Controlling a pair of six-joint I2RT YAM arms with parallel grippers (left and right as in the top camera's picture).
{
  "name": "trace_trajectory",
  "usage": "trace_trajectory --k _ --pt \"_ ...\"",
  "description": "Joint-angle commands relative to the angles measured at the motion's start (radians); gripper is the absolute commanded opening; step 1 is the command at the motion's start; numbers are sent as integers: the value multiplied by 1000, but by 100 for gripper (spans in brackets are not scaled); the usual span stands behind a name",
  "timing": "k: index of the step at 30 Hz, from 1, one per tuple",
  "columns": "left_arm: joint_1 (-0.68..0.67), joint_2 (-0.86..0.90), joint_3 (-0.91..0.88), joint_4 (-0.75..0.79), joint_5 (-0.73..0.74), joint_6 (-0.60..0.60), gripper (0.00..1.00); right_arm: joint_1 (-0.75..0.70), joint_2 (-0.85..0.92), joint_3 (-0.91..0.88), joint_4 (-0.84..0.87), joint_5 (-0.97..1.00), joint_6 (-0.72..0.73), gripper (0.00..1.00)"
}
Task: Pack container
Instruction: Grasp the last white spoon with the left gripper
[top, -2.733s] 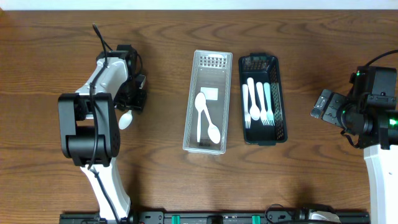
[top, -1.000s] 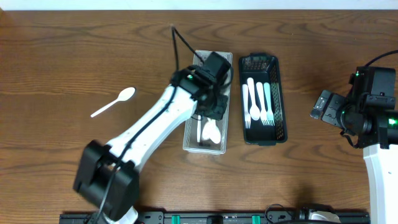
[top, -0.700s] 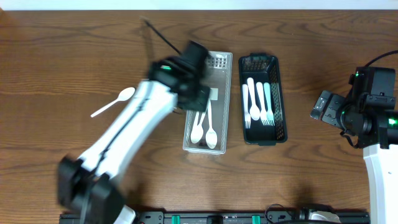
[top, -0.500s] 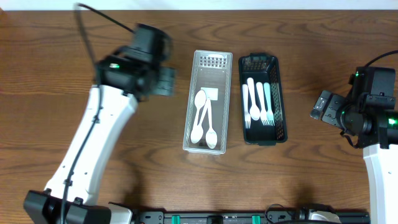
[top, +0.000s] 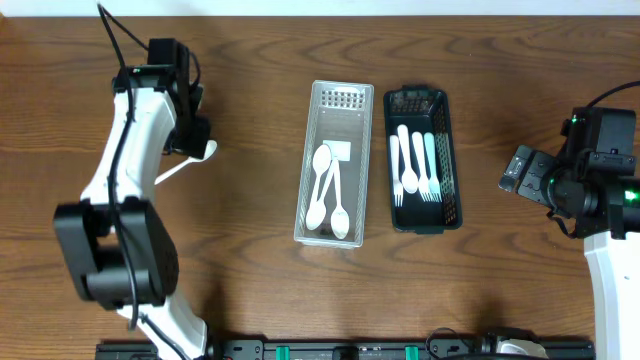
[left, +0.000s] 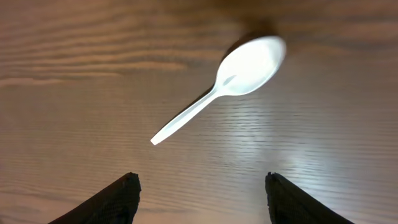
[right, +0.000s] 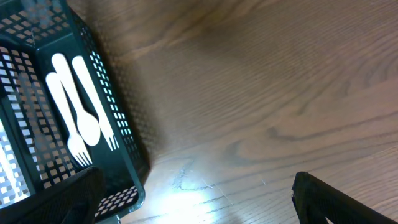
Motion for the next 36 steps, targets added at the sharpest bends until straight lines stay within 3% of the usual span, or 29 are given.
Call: trace_trajectory --k 1,7,21,25,31,36 --pt "31 59 -10 10 5 58 65 -6 1 -4 -1 11 7 99" --pt "72 150 -10 49 129 102 62 -6 1 -5 -1 11 7 99" --pt "80 279 -13 105 133 161 59 -6 1 -4 -1 18 7 99" --pt "80 302 -25 101 133 156 49 -6 1 -4 -2 19 7 99" --pt "72 305 -37 53 155 -1 9 -6 1 -4 0 18 8 99" --pt "39 304 -37 -50 193 -148 6 -6 1 -4 -1 18 8 99"
